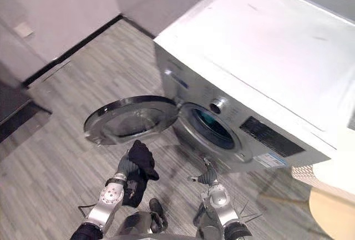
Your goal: Pick up the laundry basket with both hands and put the clothes into the washing machine.
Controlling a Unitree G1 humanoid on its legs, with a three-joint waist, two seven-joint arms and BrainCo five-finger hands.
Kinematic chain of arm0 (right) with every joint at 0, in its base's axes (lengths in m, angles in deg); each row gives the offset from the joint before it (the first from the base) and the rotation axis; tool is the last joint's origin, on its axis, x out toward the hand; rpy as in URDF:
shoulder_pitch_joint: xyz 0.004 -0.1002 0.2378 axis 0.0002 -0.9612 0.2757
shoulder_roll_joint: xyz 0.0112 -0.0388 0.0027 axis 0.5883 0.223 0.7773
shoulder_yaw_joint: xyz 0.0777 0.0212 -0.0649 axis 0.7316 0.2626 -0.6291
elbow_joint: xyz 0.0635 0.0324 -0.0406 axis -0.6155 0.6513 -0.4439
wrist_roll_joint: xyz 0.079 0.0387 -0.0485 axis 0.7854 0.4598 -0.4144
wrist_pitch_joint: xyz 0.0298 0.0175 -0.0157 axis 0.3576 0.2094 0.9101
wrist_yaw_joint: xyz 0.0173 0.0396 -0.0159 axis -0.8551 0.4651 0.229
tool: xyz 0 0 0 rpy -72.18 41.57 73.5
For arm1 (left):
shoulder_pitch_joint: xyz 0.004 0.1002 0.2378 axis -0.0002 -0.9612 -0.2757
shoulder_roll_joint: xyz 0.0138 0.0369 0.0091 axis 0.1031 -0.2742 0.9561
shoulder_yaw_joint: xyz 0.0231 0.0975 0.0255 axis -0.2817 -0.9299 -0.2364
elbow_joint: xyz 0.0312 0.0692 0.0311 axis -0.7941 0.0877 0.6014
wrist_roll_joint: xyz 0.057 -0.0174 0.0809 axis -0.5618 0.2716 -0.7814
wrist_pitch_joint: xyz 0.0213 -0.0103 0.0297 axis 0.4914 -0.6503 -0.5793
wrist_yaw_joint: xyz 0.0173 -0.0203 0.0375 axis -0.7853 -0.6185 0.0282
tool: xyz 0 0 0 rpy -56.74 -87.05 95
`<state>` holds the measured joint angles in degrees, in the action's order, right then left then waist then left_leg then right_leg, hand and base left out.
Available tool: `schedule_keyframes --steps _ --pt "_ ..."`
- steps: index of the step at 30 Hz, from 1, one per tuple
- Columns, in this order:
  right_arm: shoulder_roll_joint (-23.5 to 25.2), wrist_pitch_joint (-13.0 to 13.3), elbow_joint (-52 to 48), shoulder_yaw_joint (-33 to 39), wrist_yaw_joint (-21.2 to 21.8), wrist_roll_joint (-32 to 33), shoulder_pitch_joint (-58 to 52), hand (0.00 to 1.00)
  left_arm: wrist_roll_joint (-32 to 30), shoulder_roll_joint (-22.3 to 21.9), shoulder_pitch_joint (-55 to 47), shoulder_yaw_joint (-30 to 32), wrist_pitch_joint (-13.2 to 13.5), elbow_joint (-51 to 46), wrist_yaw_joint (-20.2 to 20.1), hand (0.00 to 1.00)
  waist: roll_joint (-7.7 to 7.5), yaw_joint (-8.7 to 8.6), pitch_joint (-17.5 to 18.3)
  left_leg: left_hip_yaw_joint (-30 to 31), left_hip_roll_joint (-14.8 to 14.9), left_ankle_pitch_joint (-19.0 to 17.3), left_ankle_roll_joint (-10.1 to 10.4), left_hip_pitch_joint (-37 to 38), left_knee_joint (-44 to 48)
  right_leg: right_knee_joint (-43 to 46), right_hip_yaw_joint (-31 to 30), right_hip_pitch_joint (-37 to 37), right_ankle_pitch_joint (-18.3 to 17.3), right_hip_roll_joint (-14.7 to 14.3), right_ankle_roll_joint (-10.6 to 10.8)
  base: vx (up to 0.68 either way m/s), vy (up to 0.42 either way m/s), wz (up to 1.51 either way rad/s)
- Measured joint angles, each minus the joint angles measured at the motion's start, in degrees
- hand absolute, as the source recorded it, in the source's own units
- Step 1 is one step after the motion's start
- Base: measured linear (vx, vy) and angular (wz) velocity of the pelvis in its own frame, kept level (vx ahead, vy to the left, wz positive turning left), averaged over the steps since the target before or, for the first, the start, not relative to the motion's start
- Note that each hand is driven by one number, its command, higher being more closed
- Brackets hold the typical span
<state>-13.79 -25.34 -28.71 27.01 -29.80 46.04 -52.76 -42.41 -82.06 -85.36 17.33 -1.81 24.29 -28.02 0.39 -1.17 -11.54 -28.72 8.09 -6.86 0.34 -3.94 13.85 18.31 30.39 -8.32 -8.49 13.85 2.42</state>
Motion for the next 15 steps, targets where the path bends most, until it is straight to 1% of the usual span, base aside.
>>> schedule_keyframes --steps 1,2,3,4,5,6,7,8,9,10,11,12,13,14,15 --pt "-0.45 -0.02 0.01 -0.01 0.0 -0.03 -1.34 0.0 0.0 -0.07 -0.01 0.12 0.0 0.14 -0.23 1.0 0.08 -0.04 -0.03 -0.65 1.67 -0.69 0.89 0.14 4.03 -1.0 -1.38 1.18 -0.01 -1.03 -0.01 0.18 -0.179 -0.75" --pt "-0.63 -0.02 0.0 -0.03 -0.03 -0.02 -1.93 0.0 0.01 -0.13 -0.29 0.23 0.0 0.2 -0.55 1.0 0.09 0.02 -0.04 -1.0 3.0 -1.06 1.14 -0.31 7.39 -1.82 -2.12 1.79 -0.01 -1.79 -0.01 0.16 -0.178 -0.98" --pt "-1.15 -0.01 -0.02 -0.12 -0.08 0.03 -2.54 0.0 0.03 -0.31 -0.88 1.09 -0.04 0.46 -1.16 1.0 0.22 0.45 -0.11 -0.79 6.12 -1.16 0.94 -2.04 16.41 -3.26 -4.35 3.23 -0.01 -3.35 -0.01 0.15 -0.152 -0.89" --pt "-1.5 -0.01 -0.06 -0.16 -0.12 0.22 -2.68 0.0 0.09 -0.53 -1.2 1.35 -0.04 0.41 -1.1 1.0 0.48 0.5 -0.15 0.01 7.26 -0.86 0.48 -3.01 20.51 -3.76 -5.44 3.79 -0.06 -3.99 -0.09 0.15 -0.055 -1.06" --pt "-1.73 -0.02 -0.11 -0.03 -0.23 0.72 -2.4 0.0 0.22 -0.9 -1.57 1.4 -0.05 0.54 -1.09 1.0 0.27 0.46 -0.61 4.25 8.56 -1.37 -0.05 -6.59 28.4 -4.71 -7.73 5.15 -0.2 -4.38 -0.29 0.14 0.051 -1.0" --pt "-2.6 -0.22 -0.13 0.74 -1.31 0.93 -2.02 0.0 0.5 -1.55 -1.39 1.14 -0.05 0.56 -1.11 1.0 0.52 0.54 -0.73 10.22 6.02 -6.12 2.1 -9.25 28.81 -4.53 -10.45 5.2 -0.19 -3.84 -0.28 0.14 0.081 -0.97" --pt "-2.87 -0.31 -0.14 1.09 -1.62 1.07 -1.8 0.0 0.51 -1.79 -1.36 1.14 -0.05 0.55 -1.1 1.0 0.43 0.51 -0.9 11.91 4.93 -6.86 2.57 -9.86 27.62 -4.49 -11.41 5.16 -0.17 -3.67 -0.25 0.11 0.109 -1.05" --pt "-2.96 -0.49 -0.11 2.23 -2.34 1.28 -1.63 0.0 0.54 -2.22 -1.1 1.12 -0.04 0.53 -1.05 1.0 -0.01 0.53 -1.5 15.39 2.96 -7.23 2.81 -10.98 22.48 -4.42 -13.77 5.16 -0.1 -3.54 -0.13 0.11 0.16 -0.98" --pt "-2.89 -0.6 -0.11 2.82 -2.43 1.37 -1.46 0.0 0.55 -2.39 -0.99 0.95 -0.04 0.57 -1.02 1.0 1.16 0.54 -1.35 18.35 1.66 -6.2 3.66 -11.38 15.57 -4.33 -15.43 5.19 0.12 -3.69 0.24 0.13 0.25 -1.15" --pt "-3.55 -0.59 -0.21 2.87 -2.46 1.45 -1.59 0.0 0.55 -2.9 -1.17 0.86 -0.02 0.53 -0.95 1.0 2.22 0.56 -1.17 20.62 1.29 -0.08 4.59 -10.9 8.28 -4.65 -16.63 4.88 0.36 -5.06 1.93 0.11 0.251 -0.89" --pt "-4.06 -0.57 -0.1 2.95 -2.45 1.49 -1.59 0.0 0.56 -3.05 -1.23 0.77 0.07 0.54 -0.91 1.0 3.25 0.65 -1.3 21.3 1.67 0.84 3.18 -10.95 6.81 -5.01 -17.24 5.0 -0.06 -6.02 2.79 0.11 0.229 -0.6" --pt "-3.4 -0.81 0.15 3.23 -2.47 1.89 -1.5 0.0 0.61 -2.74 0.13 0.42 -0.14 1.87 -0.87 1.0 1.99 0.63 -1.66 20.39 0.69 0.49 3.24 -10.83 7.01 -5.77 -18.79 4.84 0.07 -4.84 4.08 0.11 0.191 -0.31" --pt "-2.92 -0.81 0.13 3.25 -2.38 1.91 -1.86 0.0 0.6 -2.31 0.6 -0.12 -0.19 1.89 -0.84 1.0 1.11 0.53 -1.61 19.58 -0.34 0.49 3.19 -10.82 6.06 -5.98 -19.5 3.77 0.12 -3.86 4.32 0.09 0.165 -0.2" --pt "-2.43 -0.81 0.14 3.27 -2.39 1.93 -2.67 0.0 0.63 -1.89 0.8 -0.17 -0.24 1.9 -0.79 1.0 0.78 0.61 -1.67 18.54 -0.84 0.36 2.99 -11.05 5.88 -5.56 -19.96 2.85 0.14 -3.02 4.45 0.07 0.149 -0.23" --pt "-2.28 -0.82 0.14 3.16 -2.38 2.24 -2.66 0.0 1.0 -1.58 0.9 -0.45 -0.36 1.9 -0.74 1.0 0.75 0.59 -1.84 17.59 -1.27 -0.07 2.34 -11.44 6.27 -4.3 -20.96 1.54 -0.1 -2.3 4.8 0.03 0.13 -0.37"
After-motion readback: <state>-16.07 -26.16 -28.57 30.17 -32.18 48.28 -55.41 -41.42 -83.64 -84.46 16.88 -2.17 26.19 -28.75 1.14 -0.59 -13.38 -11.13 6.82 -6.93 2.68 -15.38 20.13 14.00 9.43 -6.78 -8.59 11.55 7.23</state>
